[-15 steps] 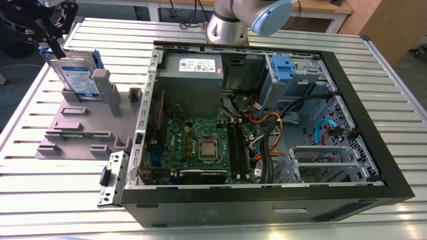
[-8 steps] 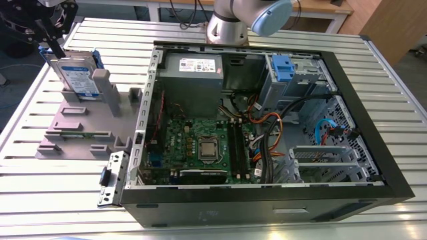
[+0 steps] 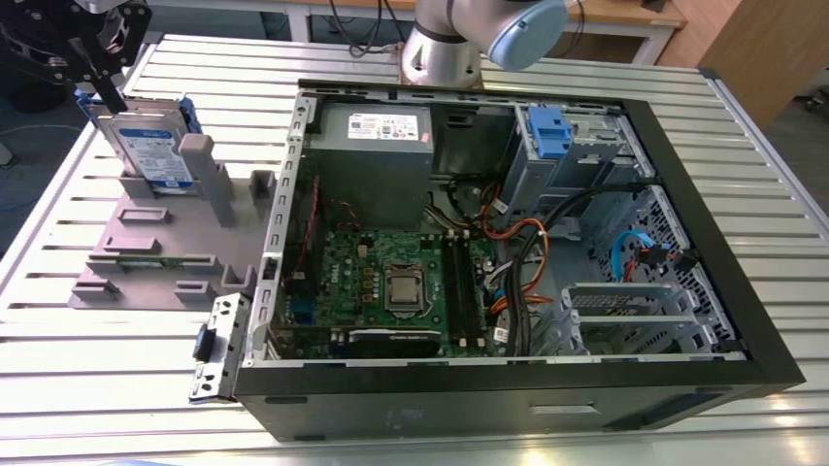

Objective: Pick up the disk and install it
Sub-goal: 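Pick up the disk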

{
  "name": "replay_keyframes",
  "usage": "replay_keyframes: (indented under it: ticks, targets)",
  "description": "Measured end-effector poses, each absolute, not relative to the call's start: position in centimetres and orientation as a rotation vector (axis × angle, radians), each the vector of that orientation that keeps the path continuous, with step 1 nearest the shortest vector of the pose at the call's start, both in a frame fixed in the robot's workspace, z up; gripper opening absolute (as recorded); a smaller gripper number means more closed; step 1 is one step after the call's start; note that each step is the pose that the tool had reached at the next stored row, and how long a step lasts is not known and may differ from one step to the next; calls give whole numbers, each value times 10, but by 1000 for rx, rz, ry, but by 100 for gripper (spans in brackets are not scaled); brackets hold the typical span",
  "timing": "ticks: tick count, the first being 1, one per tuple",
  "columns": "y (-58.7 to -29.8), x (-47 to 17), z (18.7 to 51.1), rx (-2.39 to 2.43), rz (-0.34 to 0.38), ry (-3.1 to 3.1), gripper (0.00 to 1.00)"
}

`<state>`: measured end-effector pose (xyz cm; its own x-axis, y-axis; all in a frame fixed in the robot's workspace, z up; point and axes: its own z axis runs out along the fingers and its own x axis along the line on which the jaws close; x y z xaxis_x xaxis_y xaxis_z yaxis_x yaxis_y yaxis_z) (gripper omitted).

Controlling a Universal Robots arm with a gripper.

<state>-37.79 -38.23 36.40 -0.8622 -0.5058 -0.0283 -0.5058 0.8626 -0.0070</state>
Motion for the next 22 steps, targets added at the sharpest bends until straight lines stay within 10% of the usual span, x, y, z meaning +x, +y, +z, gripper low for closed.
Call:
replay_keyframes:
  ticks: [22]
  targets:
    - [-382, -378, 364, -869, 2, 2989, 11]
